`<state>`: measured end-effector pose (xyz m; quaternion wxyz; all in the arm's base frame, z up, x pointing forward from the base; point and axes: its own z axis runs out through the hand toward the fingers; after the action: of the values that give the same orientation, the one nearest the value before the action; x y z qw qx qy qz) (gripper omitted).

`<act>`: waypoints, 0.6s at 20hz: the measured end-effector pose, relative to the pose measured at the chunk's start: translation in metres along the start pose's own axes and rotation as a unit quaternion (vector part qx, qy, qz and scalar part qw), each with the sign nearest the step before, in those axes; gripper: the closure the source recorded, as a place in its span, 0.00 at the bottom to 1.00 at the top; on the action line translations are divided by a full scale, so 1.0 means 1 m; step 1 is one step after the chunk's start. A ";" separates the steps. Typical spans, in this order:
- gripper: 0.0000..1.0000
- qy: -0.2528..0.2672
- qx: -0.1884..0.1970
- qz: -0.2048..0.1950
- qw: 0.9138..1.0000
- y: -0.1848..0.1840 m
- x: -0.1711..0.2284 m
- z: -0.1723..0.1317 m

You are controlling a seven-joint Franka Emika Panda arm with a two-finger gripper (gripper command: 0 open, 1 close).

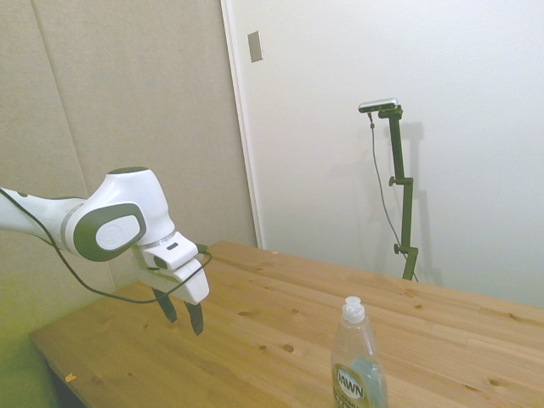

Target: Knock down the dish soap

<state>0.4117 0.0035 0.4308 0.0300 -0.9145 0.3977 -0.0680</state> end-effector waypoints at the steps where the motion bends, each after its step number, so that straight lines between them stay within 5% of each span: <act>1: 0.00 0.000 0.000 0.000 1.000 0.000 0.000 0.000; 2: 0.00 0.002 -0.001 0.000 1.000 0.000 0.001 0.000; 3: 1.00 0.005 -0.001 0.001 1.000 0.003 0.004 -0.001; 12: 1.00 0.023 -0.003 0.046 0.999 0.065 0.072 -0.015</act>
<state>0.4113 -0.0937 0.4454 0.0213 -0.8935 0.4401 -0.0865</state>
